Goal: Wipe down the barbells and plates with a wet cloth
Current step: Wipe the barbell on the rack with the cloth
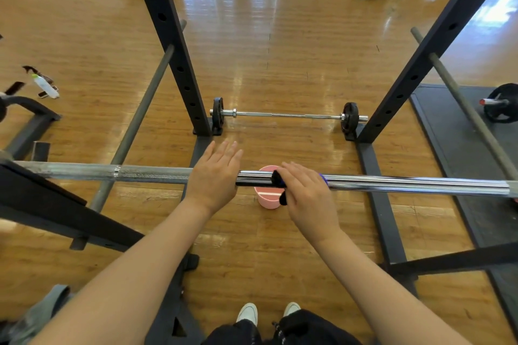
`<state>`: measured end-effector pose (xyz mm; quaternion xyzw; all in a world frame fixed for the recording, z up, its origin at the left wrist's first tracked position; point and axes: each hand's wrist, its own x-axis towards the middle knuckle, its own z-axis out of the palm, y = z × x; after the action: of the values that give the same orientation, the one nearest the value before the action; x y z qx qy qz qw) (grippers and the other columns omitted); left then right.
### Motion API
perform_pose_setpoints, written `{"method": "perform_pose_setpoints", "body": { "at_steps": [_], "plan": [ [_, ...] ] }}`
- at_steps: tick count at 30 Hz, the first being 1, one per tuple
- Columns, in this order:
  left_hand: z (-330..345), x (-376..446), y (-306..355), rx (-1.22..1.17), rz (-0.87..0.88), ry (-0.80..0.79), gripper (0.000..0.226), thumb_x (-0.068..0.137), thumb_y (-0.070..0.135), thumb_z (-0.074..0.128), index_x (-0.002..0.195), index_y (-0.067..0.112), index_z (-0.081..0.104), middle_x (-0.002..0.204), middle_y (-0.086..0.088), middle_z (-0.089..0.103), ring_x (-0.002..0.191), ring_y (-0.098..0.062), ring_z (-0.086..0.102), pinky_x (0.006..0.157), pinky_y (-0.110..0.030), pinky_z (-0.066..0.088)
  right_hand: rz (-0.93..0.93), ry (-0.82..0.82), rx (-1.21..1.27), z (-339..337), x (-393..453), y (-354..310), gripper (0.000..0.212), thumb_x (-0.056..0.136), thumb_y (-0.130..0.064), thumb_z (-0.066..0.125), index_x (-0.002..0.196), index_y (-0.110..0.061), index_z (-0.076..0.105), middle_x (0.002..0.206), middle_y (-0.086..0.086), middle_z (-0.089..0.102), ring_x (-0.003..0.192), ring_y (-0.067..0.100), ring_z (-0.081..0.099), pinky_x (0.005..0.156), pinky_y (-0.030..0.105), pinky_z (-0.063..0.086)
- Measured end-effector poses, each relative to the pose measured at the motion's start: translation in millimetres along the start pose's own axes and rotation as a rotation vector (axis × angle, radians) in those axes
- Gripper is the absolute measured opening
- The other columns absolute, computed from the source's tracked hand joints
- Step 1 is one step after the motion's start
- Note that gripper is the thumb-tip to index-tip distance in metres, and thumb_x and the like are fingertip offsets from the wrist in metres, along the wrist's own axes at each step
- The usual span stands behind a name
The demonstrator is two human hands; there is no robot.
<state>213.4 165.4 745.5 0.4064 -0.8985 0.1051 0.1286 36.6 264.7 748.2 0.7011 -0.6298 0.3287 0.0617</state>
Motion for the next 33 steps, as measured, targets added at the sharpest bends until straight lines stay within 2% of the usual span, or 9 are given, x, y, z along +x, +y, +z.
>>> {"method": "perform_pose_setpoints", "body": {
  "at_steps": [3,7,10,16,23,26,28,31,33],
  "plan": [
    [1.9,-1.0,0.0,-0.003,-0.004,0.009,0.052,0.057,-0.003,0.079,0.108,-0.003,0.067,0.113,-0.021,0.066,0.109,-0.035,0.062,0.098,-0.053,0.042,0.035,0.043,0.013,-4.4,-16.0,22.0,0.036,0.095,-0.013,0.037,0.111,-0.001,0.067,0.114,0.012,0.067,0.109,0.027,0.058,0.096,0.038,0.042],
    [2.5,-1.1,0.4,-0.010,-0.007,0.025,0.049,0.059,-0.001,0.080,0.107,-0.004,0.068,0.110,-0.021,0.067,0.107,-0.035,0.063,0.097,-0.052,0.042,0.151,0.076,-0.040,-26.2,-30.2,50.3,0.040,0.082,-0.008,0.041,0.112,0.001,0.066,0.113,0.014,0.067,0.109,0.027,0.058,0.094,0.045,0.048],
    [2.6,-0.9,0.7,-0.016,-0.007,0.029,0.049,0.058,-0.003,0.080,0.105,-0.004,0.068,0.109,-0.022,0.067,0.104,-0.035,0.064,0.094,-0.053,0.044,0.185,0.124,0.013,-29.7,-17.4,35.8,0.039,0.081,-0.009,0.040,0.106,0.003,0.068,0.107,0.014,0.068,0.105,0.020,0.054,0.089,0.043,0.049],
    [0.5,-0.9,0.6,-0.032,-0.005,-0.008,0.052,0.054,-0.004,0.081,0.105,-0.004,0.068,0.108,-0.022,0.068,0.102,-0.035,0.066,0.093,-0.053,0.046,0.032,-0.103,0.031,-2.9,-5.9,15.1,0.040,0.083,-0.012,0.042,0.112,-0.005,0.068,0.113,0.008,0.067,0.106,0.027,0.062,0.090,0.041,0.047],
    [-3.9,-0.8,3.1,-0.026,-0.021,-0.029,0.051,0.053,-0.005,0.081,0.102,-0.005,0.069,0.105,-0.022,0.069,0.100,-0.035,0.066,0.092,-0.054,0.046,0.212,0.060,-0.054,-41.4,-33.0,59.3,0.038,0.083,-0.007,0.041,0.111,0.000,0.067,0.111,0.013,0.068,0.105,0.029,0.061,0.088,0.048,0.052],
    [-4.6,-0.7,2.4,-0.024,-0.020,-0.042,0.052,0.053,-0.004,0.082,0.103,-0.005,0.069,0.105,-0.021,0.069,0.100,-0.035,0.066,0.092,-0.054,0.046,0.272,0.070,0.068,-40.6,-17.5,38.1,0.035,0.080,0.001,0.049,0.110,0.000,0.068,0.110,0.011,0.068,0.104,0.027,0.062,0.091,0.042,0.051],
    [-1.9,-1.0,1.0,-0.010,-0.017,-0.053,0.053,0.054,-0.001,0.084,0.104,-0.004,0.068,0.106,-0.021,0.068,0.101,-0.035,0.066,0.092,-0.054,0.045,0.222,0.007,0.113,-33.4,-8.9,21.5,0.036,0.081,-0.001,0.049,0.111,-0.003,0.068,0.112,0.008,0.068,0.107,0.023,0.061,0.094,0.035,0.047],
    [-5.6,0.7,1.9,0.040,-0.049,-0.146,0.065,0.062,0.013,0.085,0.122,0.002,0.061,0.121,-0.016,0.063,0.115,-0.031,0.059,0.102,-0.055,0.036,0.110,-0.078,0.046,-22.2,-7.8,18.8,0.041,0.082,-0.012,0.040,0.109,-0.005,0.070,0.113,0.006,0.068,0.107,0.023,0.061,0.096,0.028,0.043],
    [-10.7,-0.7,5.8,0.066,-0.110,-0.227,0.077,0.077,0.030,0.076,0.142,0.009,0.041,0.143,-0.010,0.046,0.135,-0.025,0.040,0.113,-0.054,0.014,0.131,-0.078,0.030,-21.6,-13.0,28.3,0.043,0.083,-0.013,0.037,0.111,-0.004,0.068,0.114,0.008,0.068,0.108,0.025,0.061,0.099,0.024,0.035]
  ]
}}
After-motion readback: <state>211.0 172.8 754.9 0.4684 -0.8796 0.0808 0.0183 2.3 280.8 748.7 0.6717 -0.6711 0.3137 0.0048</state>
